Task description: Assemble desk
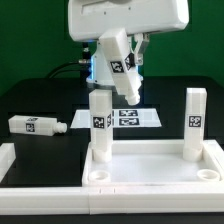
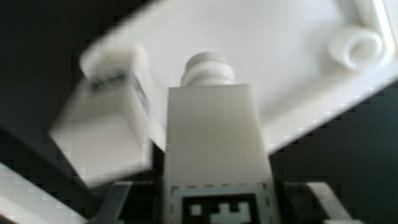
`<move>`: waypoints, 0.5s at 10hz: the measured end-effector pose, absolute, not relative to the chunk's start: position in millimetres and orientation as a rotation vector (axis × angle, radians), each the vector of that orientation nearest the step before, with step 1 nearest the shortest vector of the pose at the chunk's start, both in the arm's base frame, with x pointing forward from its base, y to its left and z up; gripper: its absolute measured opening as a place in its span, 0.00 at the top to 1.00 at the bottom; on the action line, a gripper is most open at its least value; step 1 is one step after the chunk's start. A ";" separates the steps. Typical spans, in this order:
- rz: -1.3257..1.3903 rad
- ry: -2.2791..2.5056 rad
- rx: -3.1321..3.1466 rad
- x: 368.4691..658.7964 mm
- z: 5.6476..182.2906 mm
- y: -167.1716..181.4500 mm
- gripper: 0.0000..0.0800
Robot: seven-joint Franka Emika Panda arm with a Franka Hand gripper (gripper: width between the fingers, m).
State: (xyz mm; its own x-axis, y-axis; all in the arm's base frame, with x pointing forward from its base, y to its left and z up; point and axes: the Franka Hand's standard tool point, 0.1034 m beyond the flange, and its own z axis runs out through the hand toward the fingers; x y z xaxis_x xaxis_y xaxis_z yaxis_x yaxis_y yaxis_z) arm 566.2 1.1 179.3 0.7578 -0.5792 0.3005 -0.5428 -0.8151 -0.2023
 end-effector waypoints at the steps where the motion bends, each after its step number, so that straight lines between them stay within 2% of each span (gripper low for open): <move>1: -0.598 0.904 -2.822 561.8 175.7 11.5 0.65; 4: -0.650 0.833 -2.826 562.5 171.0 23.5 0.64; 5: -0.644 0.706 -2.887 577.2 173.6 24.2 0.64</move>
Offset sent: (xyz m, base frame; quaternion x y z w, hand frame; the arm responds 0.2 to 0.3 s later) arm 0.0000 0.0000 0.0000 0.0000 0.0000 0.0000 1.0000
